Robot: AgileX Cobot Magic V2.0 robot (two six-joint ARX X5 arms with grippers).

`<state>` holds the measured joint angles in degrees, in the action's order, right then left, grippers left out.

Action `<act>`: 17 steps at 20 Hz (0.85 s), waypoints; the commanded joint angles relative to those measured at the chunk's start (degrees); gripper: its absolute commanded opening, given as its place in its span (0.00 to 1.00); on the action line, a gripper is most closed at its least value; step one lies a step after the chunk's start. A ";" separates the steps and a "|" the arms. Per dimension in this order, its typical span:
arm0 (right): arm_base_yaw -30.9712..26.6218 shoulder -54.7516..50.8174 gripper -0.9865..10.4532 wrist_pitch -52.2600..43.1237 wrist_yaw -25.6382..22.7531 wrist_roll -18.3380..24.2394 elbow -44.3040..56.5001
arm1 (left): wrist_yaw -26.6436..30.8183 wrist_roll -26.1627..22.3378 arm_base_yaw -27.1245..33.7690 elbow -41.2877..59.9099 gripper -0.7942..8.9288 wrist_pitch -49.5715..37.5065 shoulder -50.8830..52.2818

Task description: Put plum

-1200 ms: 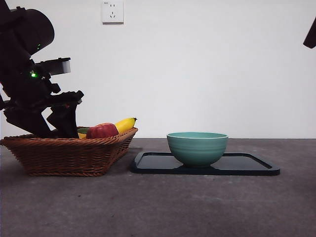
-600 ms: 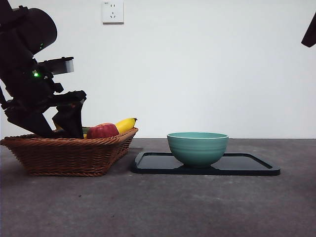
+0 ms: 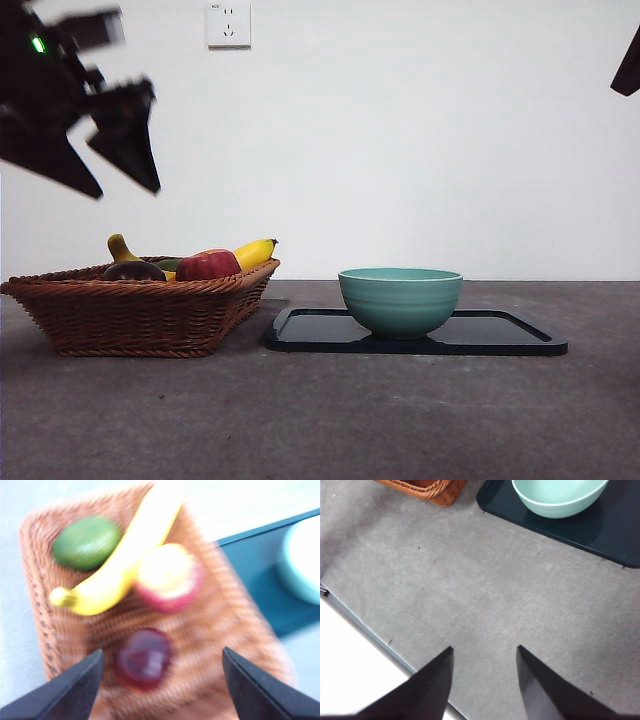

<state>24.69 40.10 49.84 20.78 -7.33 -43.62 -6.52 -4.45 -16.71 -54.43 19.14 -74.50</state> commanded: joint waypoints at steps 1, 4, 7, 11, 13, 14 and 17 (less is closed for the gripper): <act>0.31 0.24 0.26 -0.55 -0.22 -0.20 -0.31 | -3.85 1.14 -0.83 -1.38 0.48 2.38 4.66; 0.31 0.24 0.26 -0.57 -0.22 -0.20 -0.31 | -12.00 3.43 -1.79 -1.38 0.48 6.88 12.31; 0.31 0.24 0.26 -0.57 -0.22 -0.22 -0.31 | -19.52 4.02 -2.43 -1.38 0.47 12.83 18.21; 0.31 0.24 0.26 -0.57 -0.22 -0.20 -0.31 | -25.75 3.32 -3.02 -1.38 0.47 23.58 22.91; 0.31 0.24 0.26 -0.57 -0.22 -0.22 -0.31 | -27.58 1.55 -3.45 -1.38 0.47 28.33 23.37; 0.31 0.24 0.26 -0.55 -0.22 -0.22 -0.31 | -28.63 0.07 -3.74 -1.38 0.47 30.77 23.37; 0.31 0.24 0.26 -0.55 -0.22 -0.22 -0.31 | -28.87 -1.11 -4.20 -1.38 0.47 33.16 23.26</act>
<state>24.69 40.10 49.82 20.78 -7.33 -43.62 -34.92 -4.08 -20.58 -54.48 52.64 -50.72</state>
